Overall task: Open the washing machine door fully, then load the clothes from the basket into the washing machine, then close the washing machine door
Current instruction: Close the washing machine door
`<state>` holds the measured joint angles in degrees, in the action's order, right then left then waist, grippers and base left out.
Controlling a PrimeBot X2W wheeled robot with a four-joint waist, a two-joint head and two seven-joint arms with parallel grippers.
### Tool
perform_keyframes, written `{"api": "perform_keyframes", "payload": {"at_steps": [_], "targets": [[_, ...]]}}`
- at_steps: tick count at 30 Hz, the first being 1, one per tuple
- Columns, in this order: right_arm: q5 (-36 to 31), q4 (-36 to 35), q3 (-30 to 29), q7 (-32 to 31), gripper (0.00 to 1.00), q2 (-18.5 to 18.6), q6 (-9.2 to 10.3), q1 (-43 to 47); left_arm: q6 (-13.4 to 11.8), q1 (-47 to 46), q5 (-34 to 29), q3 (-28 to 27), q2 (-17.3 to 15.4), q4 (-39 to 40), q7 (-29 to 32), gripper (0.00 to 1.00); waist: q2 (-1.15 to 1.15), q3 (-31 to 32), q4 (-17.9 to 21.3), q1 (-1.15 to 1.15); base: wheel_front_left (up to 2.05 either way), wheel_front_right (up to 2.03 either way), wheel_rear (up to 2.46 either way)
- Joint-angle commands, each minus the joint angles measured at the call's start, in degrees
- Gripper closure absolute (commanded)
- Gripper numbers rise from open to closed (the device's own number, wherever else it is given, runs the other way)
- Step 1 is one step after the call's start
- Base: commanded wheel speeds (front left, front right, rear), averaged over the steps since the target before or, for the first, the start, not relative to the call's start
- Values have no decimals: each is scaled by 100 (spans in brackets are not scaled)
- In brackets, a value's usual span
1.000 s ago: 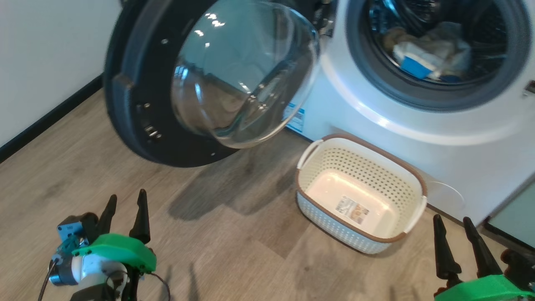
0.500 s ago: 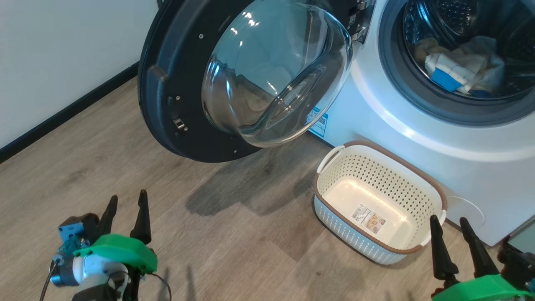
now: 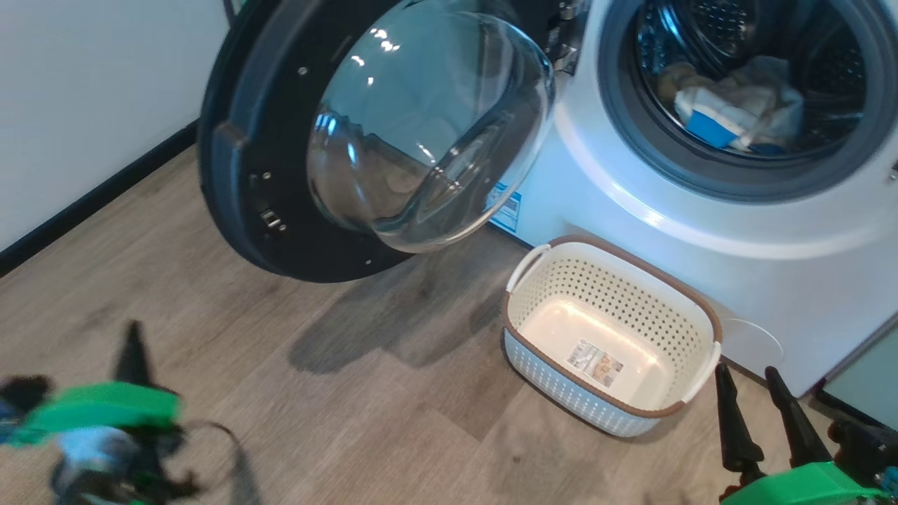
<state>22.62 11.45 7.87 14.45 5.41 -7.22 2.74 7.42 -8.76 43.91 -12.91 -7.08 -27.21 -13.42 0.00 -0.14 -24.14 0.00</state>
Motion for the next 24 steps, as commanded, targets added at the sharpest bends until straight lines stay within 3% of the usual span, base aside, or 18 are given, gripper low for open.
{"api": "perform_keyframes", "payload": {"at_steps": [1,6,12,18,24], "targets": [[-2,-158,131,55,0,109,-26,-244,7,-422,580,-322,-371,159,117,100,0,-24,89,0,0,0,0],[-11,-165,117,55,0,136,-26,-241,7,-661,2180,-697,-1065,101,604,100,0,-76,268,0,0,0,0],[-14,-176,113,55,0,182,-26,-238,7,-1038,3541,-1052,-1825,-224,1553,100,0,-182,402,0,0,0,0],[-29,-194,120,55,0,238,-26,-320,7,-1617,4218,-1096,-2437,-607,2542,100,0,-337,480,0,0,0,0],[-31,-194,141,55,0,299,-26,-418,7,-2092,4556,-1159,-2845,-959,3118,100,0,-469,574,0,0,0,0]]}}
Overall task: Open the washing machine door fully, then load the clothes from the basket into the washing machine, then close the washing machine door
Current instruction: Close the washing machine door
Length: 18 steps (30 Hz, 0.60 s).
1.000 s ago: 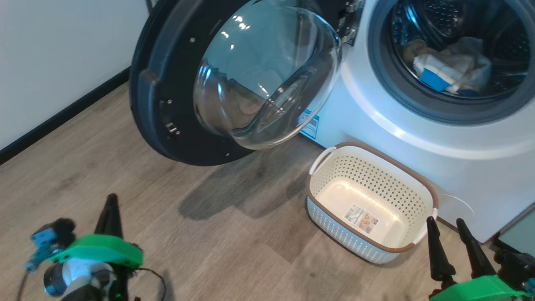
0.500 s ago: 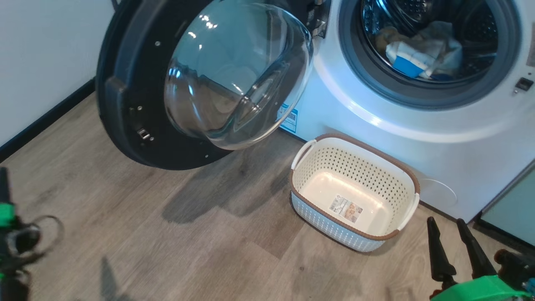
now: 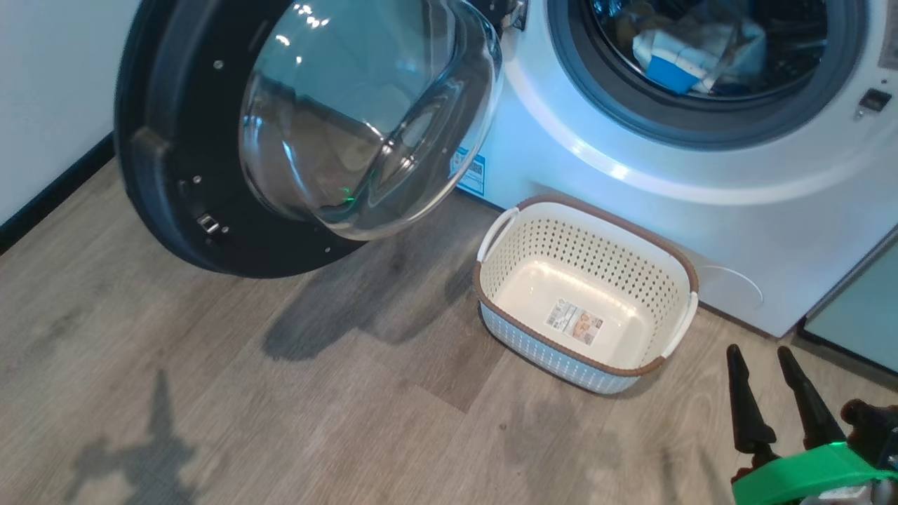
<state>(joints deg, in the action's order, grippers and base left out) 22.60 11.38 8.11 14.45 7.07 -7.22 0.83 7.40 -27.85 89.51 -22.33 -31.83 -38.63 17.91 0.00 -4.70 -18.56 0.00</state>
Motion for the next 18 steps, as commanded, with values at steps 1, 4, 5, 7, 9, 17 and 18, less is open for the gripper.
{"api": "perform_keyframes", "payload": {"at_steps": [1,4,5,7,9,17,18], "targets": [[-31,-186,115,55,0,146,-26,-238,9,-266,22,-204,-441,116,83,100,0,-36,31,0,0,0,0],[-40,-190,104,55,0,186,-26,-260,9,-519,75,-176,-636,-90,298,100,0,-119,71,0,0,0,0],[-43,-193,106,55,0,201,-26,-270,9,-613,91,-177,-691,-169,339,100,0,-147,85,0,0,0,0],[-49,-203,119,55,0,246,-26,-306,9,-885,111,-133,-831,-366,480,100,0,-232,125,0,0,0,0],[-53,-210,125,55,0,277,-26,-336,9,-1024,97,-60,-895,-443,603,100,0,-290,148,0,0,0,0],[-83,-241,143,55,0,375,-26,-461,9,-1588,22,234,-1104,-797,1048,100,0,-544,255,0,0,0,0],[-87,-244,144,55,0,383,-26,-474,9,-1657,9,267,-1120,-847,1083,100,0,-573,268,0,0,0,0]]}}
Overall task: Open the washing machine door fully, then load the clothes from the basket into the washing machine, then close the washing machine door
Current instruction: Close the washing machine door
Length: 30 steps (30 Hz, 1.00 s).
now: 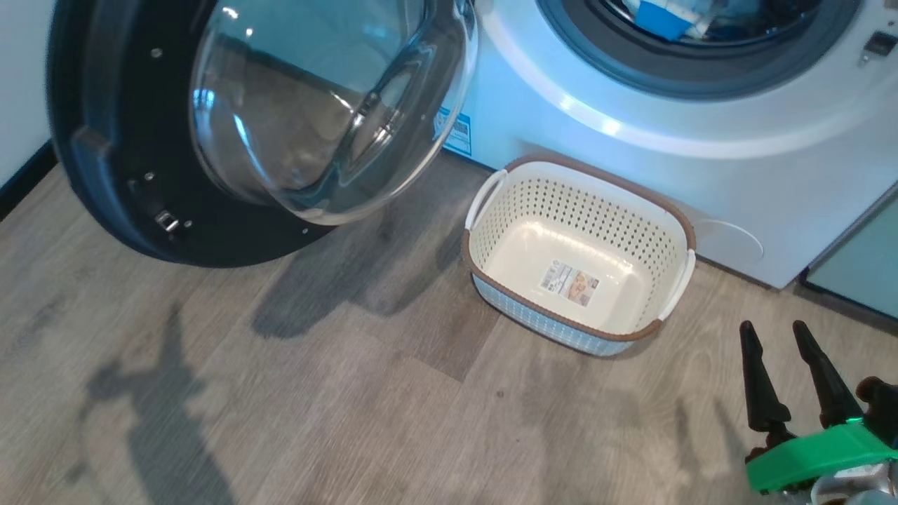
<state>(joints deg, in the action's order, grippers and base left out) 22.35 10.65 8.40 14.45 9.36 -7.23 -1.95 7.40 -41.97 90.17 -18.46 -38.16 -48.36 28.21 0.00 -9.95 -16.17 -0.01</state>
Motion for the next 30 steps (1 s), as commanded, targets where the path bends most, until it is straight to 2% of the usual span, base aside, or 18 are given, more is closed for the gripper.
{"api": "perform_keyframes", "payload": {"at_steps": [1,15,30], "targets": [[-64,-172,116,55,0,161,-25,-206,9,-307,-75,-86,-501,73,80,100,0,-73,40,1,0,0,0],[-82,-179,159,55,0,209,-25,-343,9,-1077,-251,326,-511,-381,462,100,0,-326,200,1,0,0,0],[-108,-191,173,55,0,180,-25,-467,9,-1338,-459,671,-442,-792,722,100,0,-570,410,1,0,0,0]]}}
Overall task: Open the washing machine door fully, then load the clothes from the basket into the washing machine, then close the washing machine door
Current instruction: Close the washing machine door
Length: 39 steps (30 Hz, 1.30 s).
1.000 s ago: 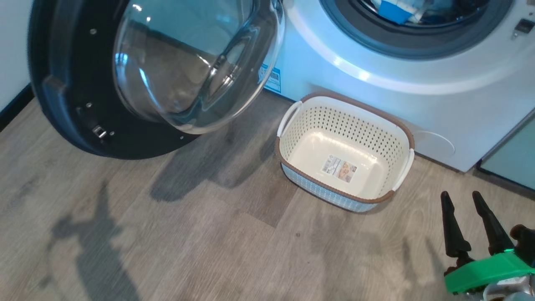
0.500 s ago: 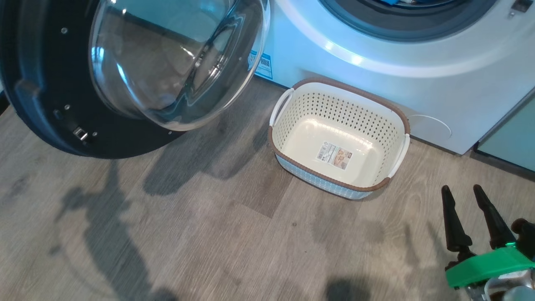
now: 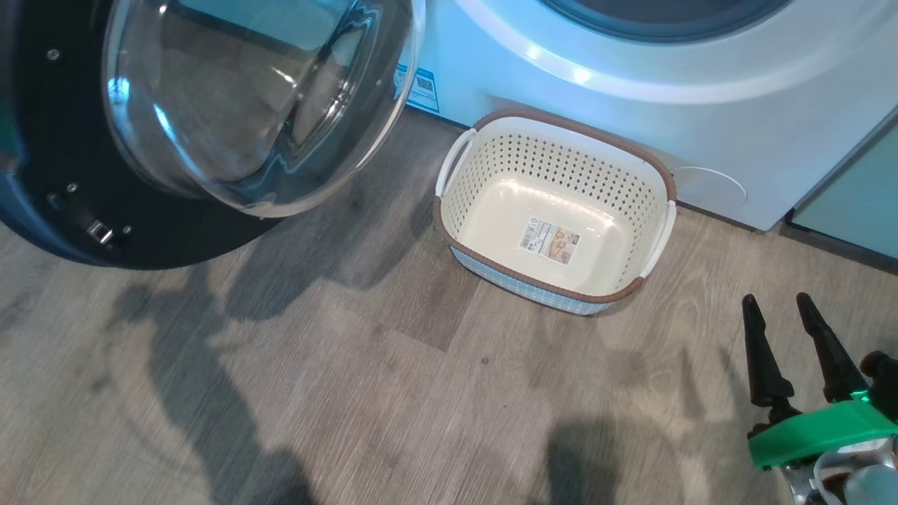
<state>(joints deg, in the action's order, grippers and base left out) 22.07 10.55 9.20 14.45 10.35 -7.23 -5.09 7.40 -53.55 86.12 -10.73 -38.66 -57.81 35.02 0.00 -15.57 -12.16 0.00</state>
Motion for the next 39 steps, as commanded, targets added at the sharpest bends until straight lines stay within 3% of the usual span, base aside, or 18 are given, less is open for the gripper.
{"api": "perform_keyframes", "payload": {"at_steps": [1,19,39], "targets": [[-82,-183,89,55,0,81,-25,-162,9,-188,-58,-85,-378,135,60,100,0,-23,21,0,0,0,0],[-92,-151,22,55,0,31,-25,-199,9,-244,-20,197,-268,-137,909,100,0,-27,100,0,0,0,0],[-52,-83,-2,55,0,-80,-25,15,9,46,-3,439,198,38,1307,100,0,532,78,0,0,0,0]]}}
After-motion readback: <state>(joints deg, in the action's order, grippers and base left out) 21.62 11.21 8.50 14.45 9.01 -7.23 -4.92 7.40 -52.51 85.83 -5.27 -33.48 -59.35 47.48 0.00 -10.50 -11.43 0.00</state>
